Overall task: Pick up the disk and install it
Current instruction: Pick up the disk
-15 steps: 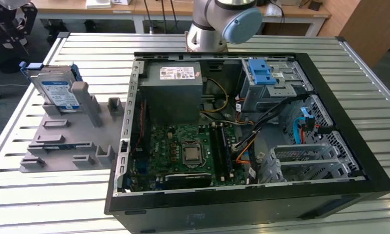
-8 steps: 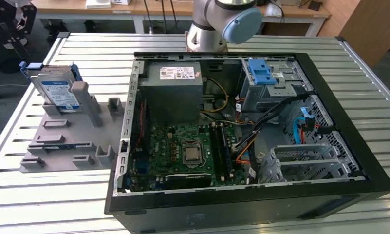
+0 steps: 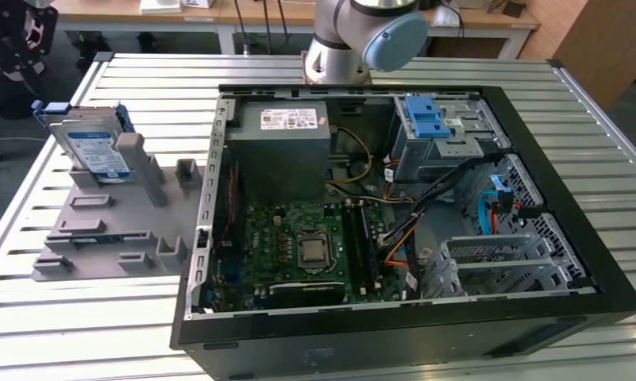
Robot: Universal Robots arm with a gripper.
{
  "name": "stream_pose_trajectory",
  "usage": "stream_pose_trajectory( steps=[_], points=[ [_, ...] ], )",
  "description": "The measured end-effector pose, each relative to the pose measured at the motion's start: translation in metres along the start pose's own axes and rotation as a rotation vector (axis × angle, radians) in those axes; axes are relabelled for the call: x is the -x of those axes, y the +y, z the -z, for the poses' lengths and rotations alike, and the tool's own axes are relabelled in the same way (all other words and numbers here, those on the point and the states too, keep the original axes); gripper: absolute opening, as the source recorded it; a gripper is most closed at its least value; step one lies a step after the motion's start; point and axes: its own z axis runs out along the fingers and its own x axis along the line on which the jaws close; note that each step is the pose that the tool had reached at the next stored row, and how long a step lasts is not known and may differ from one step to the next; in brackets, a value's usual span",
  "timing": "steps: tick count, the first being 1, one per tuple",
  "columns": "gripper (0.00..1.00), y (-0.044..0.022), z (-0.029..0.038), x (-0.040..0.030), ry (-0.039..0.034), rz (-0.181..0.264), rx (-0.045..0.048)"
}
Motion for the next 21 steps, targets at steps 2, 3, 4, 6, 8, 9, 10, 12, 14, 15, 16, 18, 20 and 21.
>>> stream_pose_trajectory(
  steps=[2,3,4,6,8,9,10,12,14,15,16,18,20,21],
  points=[
    [0.11,0.0,-0.0002,0.0,0.0009,0.036,0.0001],
    [0.11,0.0,-0.0003,0.0,0.0013,0.054,0.0002],
    [0.11,0.0,-0.0003,0.0,0.0018,0.074,0.0004],
    [0.11,0.0,-0.0005,0.0,0.0028,0.109,0.0005],
    [0.11,0.0,-0.0006,0.0,0.0036,0.145,0.0007],
    [0.11,0.0,-0.0007,0.0,0.0041,0.163,0.0008],
    [0.11,0.0,-0.0008,0.0,0.0046,0.181,0.0009],
    [0.11,0.0,-0.0009,0.0,0.0055,0.219,0.0011],
    [0.11,0.0,-0.001,0.0,0.0065,0.255,0.0012],
    [0.11,0.0,-0.0011,0.0,0.0069,0.273,0.0013],
    [0.11,0.0,-0.0012,0.0,0.0073,0.291,0.0014],
    [0.11,0.0,-0.0013,0.0,0.0083,0.327,0.0016],
    [0.11,-0.0001,-0.0014,0.0,0.0092,0.363,0.0017],
    [0.11,0.0,-0.0015,0.0,0.0096,0.382,0.0018]
  ],
)
